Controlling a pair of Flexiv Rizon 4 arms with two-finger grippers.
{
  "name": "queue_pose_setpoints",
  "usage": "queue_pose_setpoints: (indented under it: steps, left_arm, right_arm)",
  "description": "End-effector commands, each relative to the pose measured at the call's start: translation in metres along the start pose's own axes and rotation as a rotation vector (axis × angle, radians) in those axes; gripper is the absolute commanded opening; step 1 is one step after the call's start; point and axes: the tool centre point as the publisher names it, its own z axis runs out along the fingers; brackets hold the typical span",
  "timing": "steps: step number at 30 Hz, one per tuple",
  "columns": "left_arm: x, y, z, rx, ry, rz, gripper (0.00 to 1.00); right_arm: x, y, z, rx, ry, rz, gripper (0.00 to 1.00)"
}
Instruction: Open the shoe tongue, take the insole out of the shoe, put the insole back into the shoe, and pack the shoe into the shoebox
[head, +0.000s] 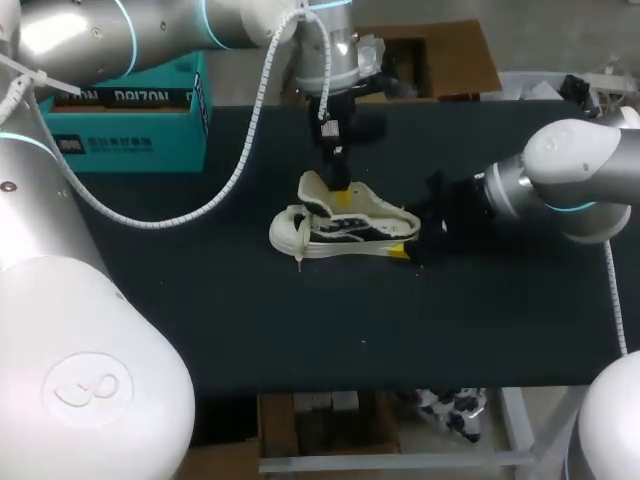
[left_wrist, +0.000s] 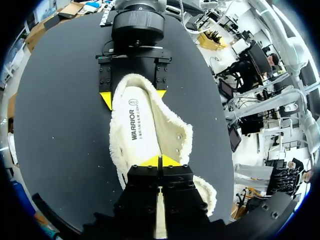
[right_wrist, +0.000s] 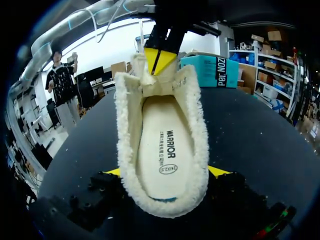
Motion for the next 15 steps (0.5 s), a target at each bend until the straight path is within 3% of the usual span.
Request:
queue_pose_setpoints:
  steps: [1,5,15]
  left_arm:
    - [-0.008,0.001,0.025,0.044,0.054,-0.007,0.00]
    - [-0.008,-0.003,0.047,0.029,0.094,-0.029,0.00]
    - [-0.008,-0.006,0.048,0.003,0.092,-0.047,0.00]
  right_arm:
    - [-0.001,-0.006,0.001,-0.005,0.002,-0.001,0.00]
    - [-0.001,-0.006,0.001,-0.005,0.002,-0.001,0.00]
    - [-0.001,-0.006,0.001,-0.005,0.002,-0.001,0.00]
